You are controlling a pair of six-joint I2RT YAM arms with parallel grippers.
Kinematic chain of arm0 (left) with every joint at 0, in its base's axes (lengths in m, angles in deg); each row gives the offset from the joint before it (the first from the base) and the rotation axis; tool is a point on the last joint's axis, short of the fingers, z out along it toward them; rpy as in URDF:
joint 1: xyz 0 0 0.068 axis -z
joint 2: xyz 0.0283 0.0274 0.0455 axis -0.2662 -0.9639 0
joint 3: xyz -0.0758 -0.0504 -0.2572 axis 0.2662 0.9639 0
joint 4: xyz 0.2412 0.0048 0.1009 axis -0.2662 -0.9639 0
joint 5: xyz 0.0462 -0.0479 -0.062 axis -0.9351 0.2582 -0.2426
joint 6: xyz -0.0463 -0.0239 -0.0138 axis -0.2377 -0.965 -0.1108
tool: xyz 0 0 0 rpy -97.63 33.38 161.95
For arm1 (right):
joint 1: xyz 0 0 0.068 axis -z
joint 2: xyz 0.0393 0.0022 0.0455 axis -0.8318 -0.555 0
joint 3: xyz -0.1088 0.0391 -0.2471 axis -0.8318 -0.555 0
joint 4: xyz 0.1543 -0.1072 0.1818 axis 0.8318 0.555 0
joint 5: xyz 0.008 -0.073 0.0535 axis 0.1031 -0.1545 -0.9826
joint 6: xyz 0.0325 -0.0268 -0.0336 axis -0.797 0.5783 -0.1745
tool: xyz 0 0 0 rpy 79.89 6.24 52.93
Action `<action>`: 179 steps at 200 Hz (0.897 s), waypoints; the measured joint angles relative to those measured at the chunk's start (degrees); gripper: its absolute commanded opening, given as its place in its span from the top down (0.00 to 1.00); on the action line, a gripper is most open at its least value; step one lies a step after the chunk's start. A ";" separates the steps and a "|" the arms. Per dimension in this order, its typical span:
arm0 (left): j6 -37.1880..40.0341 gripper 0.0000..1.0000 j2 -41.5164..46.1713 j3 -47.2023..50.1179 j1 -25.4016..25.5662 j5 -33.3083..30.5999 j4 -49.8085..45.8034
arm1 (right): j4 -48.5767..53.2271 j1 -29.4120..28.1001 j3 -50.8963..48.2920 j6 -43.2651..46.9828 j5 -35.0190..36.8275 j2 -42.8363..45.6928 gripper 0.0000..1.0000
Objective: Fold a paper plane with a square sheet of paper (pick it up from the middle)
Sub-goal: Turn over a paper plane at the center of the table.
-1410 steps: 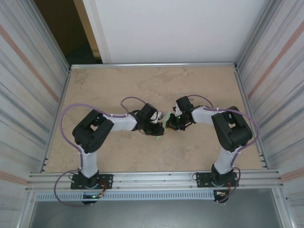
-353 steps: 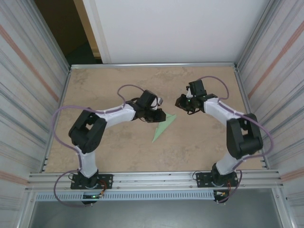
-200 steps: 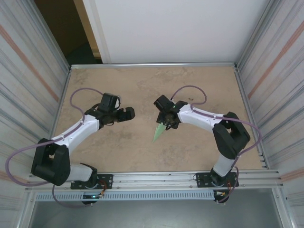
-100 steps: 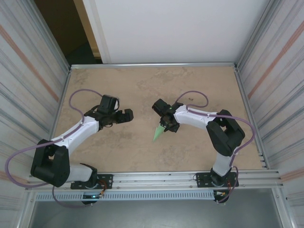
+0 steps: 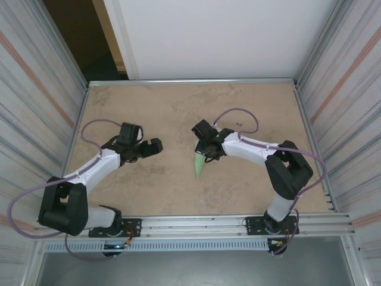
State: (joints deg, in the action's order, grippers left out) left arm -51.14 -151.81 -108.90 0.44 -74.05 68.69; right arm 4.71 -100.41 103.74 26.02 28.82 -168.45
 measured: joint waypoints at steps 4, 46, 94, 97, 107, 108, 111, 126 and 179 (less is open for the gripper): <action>-0.61 0.04 0.28 0.52 -1.03 0.92 0.44 | -1.01 0.04 0.42 1.27 -1.11 -0.02 1.00; -4.68 0.05 3.23 4.20 -7.28 6.60 3.58 | -12.46 1.22 3.80 10.10 -15.82 -1.42 0.99; -6.12 0.05 4.57 5.35 -7.26 9.27 5.90 | -25.29 4.33 0.33 11.06 -31.01 -5.84 0.97; -6.16 0.05 4.57 5.49 -7.26 9.33 6.14 | -25.77 4.55 -0.15 11.04 -31.67 -6.12 0.97; -6.51 0.05 4.55 5.99 -7.15 9.62 6.71 | -26.97 5.14 -1.44 11.06 -33.11 -6.82 0.97; -6.56 0.05 4.55 6.03 -7.13 9.64 6.73 | -27.19 5.22 -1.64 11.04 -33.27 -6.93 0.97; -6.64 0.06 4.55 6.14 -7.10 9.70 6.75 | -27.50 5.38 -2.01 11.04 -33.64 -7.15 0.97; -7.19 0.08 4.46 6.73 -6.29 9.68 7.10 | -28.96 6.38 -3.98 11.06 -35.08 -8.04 0.97; -9.90 0.18 1.53 7.04 -1.16 10.58 9.66 | -31.36 10.19 -9.68 12.50 -36.22 -8.70 0.92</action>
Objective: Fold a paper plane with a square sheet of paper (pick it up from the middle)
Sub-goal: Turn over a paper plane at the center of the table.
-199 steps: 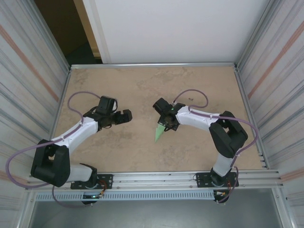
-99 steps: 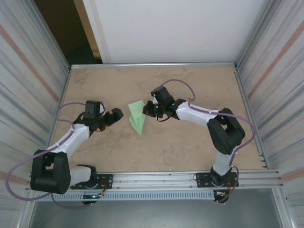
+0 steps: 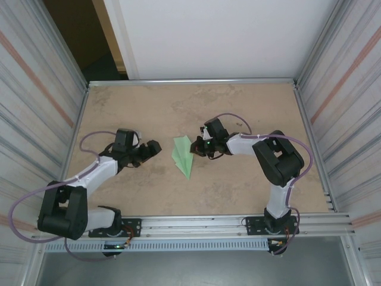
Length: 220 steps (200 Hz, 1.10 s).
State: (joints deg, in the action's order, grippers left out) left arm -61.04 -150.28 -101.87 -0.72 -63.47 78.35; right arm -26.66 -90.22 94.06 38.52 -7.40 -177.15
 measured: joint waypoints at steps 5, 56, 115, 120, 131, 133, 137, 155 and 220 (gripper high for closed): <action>-0.39 0.19 -0.39 0.02 0.46 0.07 0.28 | -0.15 0.31 -0.42 0.07 -0.07 0.00 0.91; -2.75 0.35 -5.77 -0.02 5.46 3.02 5.70 | -0.28 2.10 -2.95 1.16 -0.13 0.00 0.92; -3.26 0.55 -15.39 -6.14 10.71 8.24 9.49 | -1.03 2.21 -2.95 1.40 -0.37 0.00 0.95; -3.28 0.57 -16.09 -6.80 10.95 8.57 9.75 | -1.03 2.23 -2.95 1.40 -0.50 0.00 0.95; -3.39 0.62 -17.46 -8.00 11.28 9.01 10.36 | -1.03 2.27 -2.95 1.40 -0.68 0.00 0.95; -3.30 0.63 -17.68 -8.20 11.30 9.09 10.40 | -1.03 2.29 -2.95 1.40 -0.74 0.00 0.95; -3.34 0.66 -18.01 -8.44 11.30 9.20 10.56 | -1.03 2.36 -2.95 1.40 -0.79 0.00 0.95; -3.26 0.74 -19.67 -9.49 11.28 9.53 10.51 | -1.05 2.47 -2.95 1.40 -0.96 0.00 0.95; -3.26 0.91 -24.72 -12.59 11.28 10.27 9.75 | -1.05 2.47 -2.95 1.40 -0.96 0.00 0.95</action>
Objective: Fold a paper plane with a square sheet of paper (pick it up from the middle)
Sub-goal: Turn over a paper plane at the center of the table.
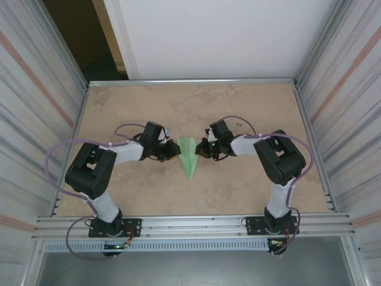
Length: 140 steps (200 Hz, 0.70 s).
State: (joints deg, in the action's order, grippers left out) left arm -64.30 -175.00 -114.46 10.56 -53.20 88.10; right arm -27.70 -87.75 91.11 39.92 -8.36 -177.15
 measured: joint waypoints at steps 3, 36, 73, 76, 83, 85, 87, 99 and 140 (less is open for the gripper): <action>-0.02 0.93 -0.11 -0.04 0.00 0.00 -0.13 | 0.00 0.00 0.00 0.00 0.00 0.00 0.96; 0.26 0.98 -0.42 -0.44 0.00 -1.09 -2.14 | 0.26 0.07 0.00 0.11 0.39 0.15 0.97; 0.57 0.99 0.15 -0.46 0.00 -4.81 -5.62 | 2.16 0.11 -0.02 0.63 2.73 2.54 0.96; 0.59 0.99 0.20 -0.46 0.00 -4.92 -5.75 | 2.27 0.11 -0.02 0.68 2.93 2.75 0.96; 0.61 0.99 0.26 -0.46 0.00 -5.25 -5.99 | 2.43 0.11 -0.02 0.81 3.08 3.15 0.96; 0.59 0.99 0.26 -0.46 0.00 -5.29 -6.01 | 2.45 0.11 -0.02 0.85 3.15 3.23 0.96; 0.59 0.99 0.26 -0.46 0.00 -5.31 -6.03 | 2.49 0.11 -0.02 0.87 3.15 3.32 0.96; 0.59 0.99 0.24 -0.46 0.00 -5.49 -6.25 | 2.64 0.09 -0.02 1.09 3.30 3.56 0.95; 0.59 0.99 0.24 -0.46 0.00 -6.19 -6.60 | 3.37 0.09 -0.48 1.22 4.81 3.54 0.91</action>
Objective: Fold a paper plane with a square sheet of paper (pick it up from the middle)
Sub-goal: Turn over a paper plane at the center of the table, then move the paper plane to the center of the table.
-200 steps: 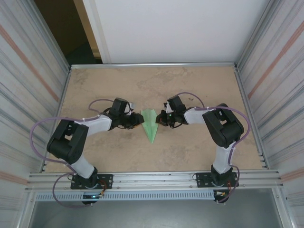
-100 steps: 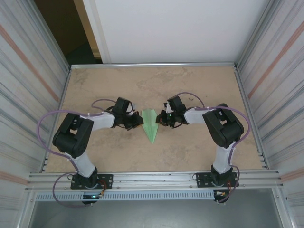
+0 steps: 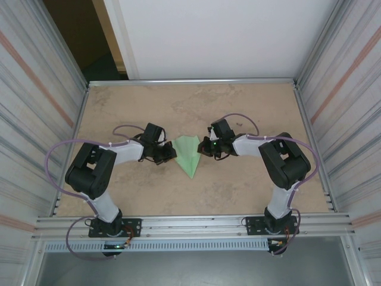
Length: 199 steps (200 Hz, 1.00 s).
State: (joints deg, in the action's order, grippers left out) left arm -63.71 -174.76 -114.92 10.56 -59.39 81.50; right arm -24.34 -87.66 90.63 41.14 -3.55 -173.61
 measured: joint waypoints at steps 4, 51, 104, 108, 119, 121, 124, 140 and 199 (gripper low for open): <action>0.00 0.99 0.00 0.00 0.00 -0.09 0.00 | 0.17 0.00 -0.11 0.00 0.15 -0.02 0.90; 0.00 0.99 0.00 0.00 0.00 0.35 0.07 | 4.33 -0.63 -0.22 1.09 2.36 1.05 0.59; 0.02 0.99 0.00 -0.74 0.00 0.39 0.04 | 13.51 -5.40 3.72 5.03 9.60 7.69 0.55; 0.02 0.99 0.00 -0.76 0.00 0.39 0.09 | 13.92 -6.25 4.17 5.33 10.16 7.69 0.55; 0.02 0.99 0.02 -0.81 0.00 0.39 0.07 | 14.97 -8.26 4.96 6.05 10.84 7.65 0.54; 0.02 0.99 0.00 -0.81 0.00 0.39 0.07 | 15.13 -8.70 5.07 6.21 11.06 7.63 0.54; 0.02 0.99 0.00 -0.81 0.00 0.39 0.07 | 15.41 -9.22 5.22 6.29 11.34 7.63 0.54; 0.02 0.99 0.00 -0.81 0.00 0.39 0.04 | 16.41 -11.56 5.97 6.64 11.82 6.75 0.52; 0.02 0.99 0.00 -0.83 0.00 0.98 0.04 | 16.92 -12.50 8.20 8.68 11.08 0.85 0.47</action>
State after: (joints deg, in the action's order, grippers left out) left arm -63.69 -174.76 -115.75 10.56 -58.40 81.54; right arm -7.42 -100.17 98.82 49.82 7.53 -172.76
